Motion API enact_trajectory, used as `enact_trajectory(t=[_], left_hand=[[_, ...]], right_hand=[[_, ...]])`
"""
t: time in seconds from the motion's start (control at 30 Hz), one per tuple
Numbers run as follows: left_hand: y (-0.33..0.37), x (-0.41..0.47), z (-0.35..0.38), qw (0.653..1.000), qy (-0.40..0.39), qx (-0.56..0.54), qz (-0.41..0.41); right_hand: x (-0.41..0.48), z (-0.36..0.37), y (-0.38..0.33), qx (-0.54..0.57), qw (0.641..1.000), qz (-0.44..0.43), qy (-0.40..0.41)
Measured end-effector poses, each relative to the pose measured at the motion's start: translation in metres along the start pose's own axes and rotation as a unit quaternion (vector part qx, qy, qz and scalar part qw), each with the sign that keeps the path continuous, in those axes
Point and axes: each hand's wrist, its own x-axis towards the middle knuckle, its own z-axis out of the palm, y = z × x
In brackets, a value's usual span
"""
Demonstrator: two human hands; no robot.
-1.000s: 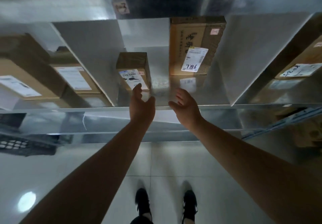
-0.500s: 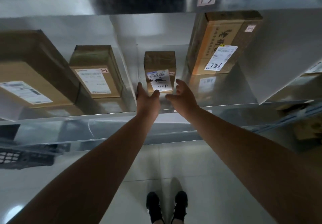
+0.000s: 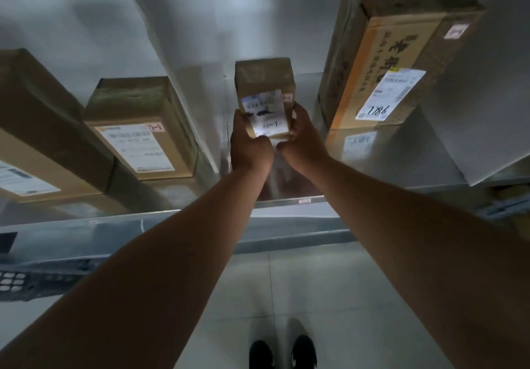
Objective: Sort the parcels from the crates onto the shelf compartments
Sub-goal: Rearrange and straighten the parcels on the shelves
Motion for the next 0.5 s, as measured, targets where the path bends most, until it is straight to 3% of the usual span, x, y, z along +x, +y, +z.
enact_trajectory(t=[0.13,0.3,0.5], left_hand=[[0.003,0.011,0.008,0.999,0.007,-0.053,-0.007],[0.015,-0.005,0.009,0.997,0.012,0.033,-0.070],[0.002,-0.070,-0.002,1.000,-0.013,0.006,-0.023]], right_hand=[[0.038,0.007,0.036,0.034,0.999,0.005,-0.002],[-0.001,-0.006,-0.008,0.010,0.998,0.065,0.014],[-0.049,-0.021,0.016,0.093,0.990,0.100,0.025]])
